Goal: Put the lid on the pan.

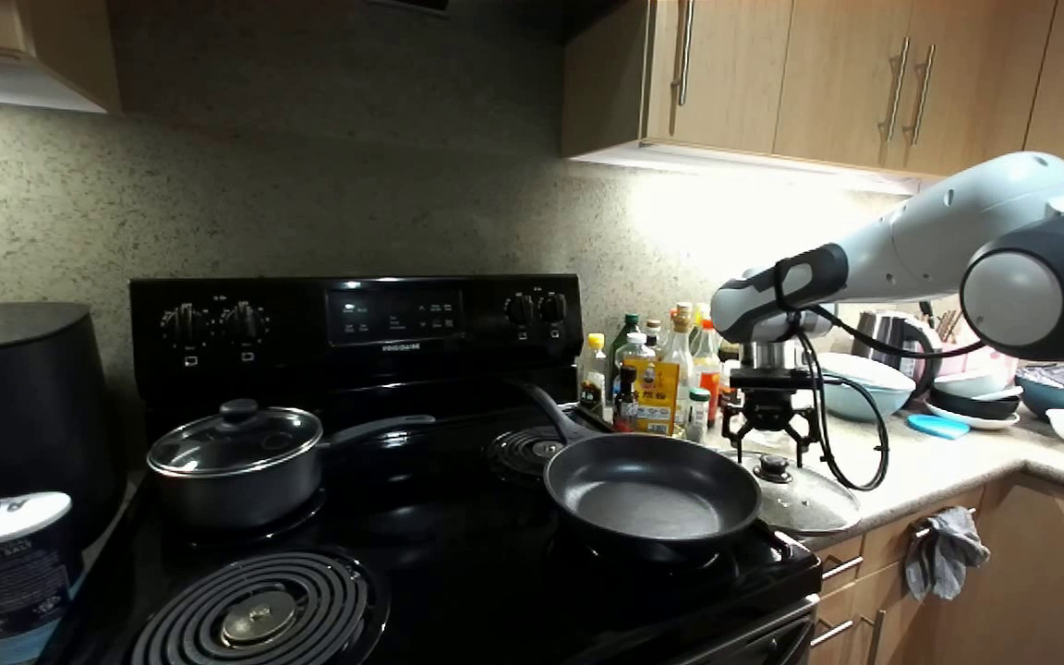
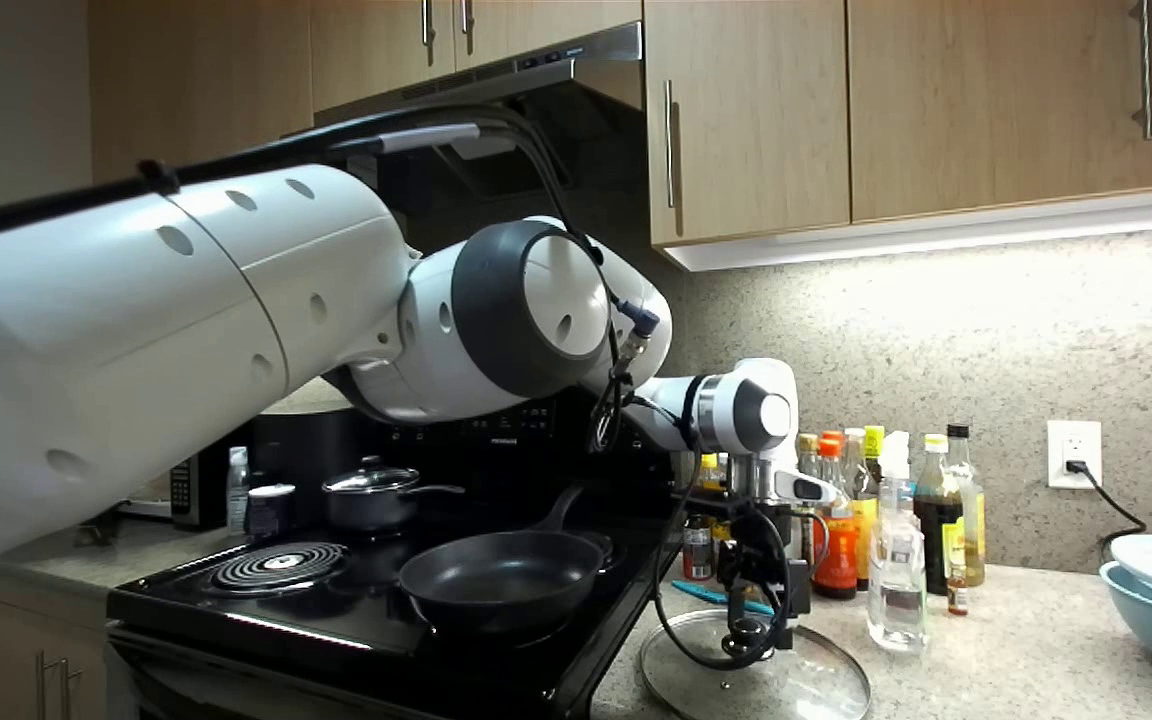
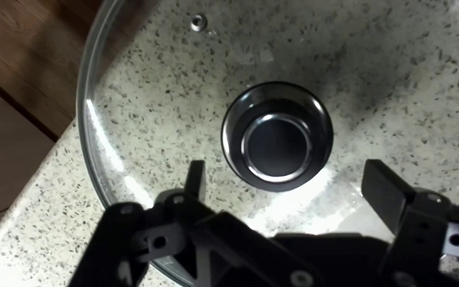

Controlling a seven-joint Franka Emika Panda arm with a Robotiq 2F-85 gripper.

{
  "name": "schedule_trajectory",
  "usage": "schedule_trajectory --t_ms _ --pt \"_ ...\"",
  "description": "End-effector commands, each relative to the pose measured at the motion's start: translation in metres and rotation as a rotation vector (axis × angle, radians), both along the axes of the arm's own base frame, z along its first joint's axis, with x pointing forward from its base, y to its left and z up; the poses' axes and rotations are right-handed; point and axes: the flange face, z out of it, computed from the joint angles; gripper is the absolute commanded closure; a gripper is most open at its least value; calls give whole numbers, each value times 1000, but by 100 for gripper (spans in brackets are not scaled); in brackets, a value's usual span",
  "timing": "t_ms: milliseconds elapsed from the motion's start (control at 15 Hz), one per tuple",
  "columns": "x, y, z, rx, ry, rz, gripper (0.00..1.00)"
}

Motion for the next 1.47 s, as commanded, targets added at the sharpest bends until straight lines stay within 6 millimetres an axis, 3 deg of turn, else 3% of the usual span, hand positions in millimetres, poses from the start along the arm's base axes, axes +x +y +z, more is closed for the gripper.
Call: schedule_trajectory --t_ms 0,800,867,1400 --pt "0 1 0 2 5 1 0" --pt "-24 6 10 117 94 40 0" --pt "-14 4 0 50 71 5 0" --pt "-12 8 -7 50 74 33 0"
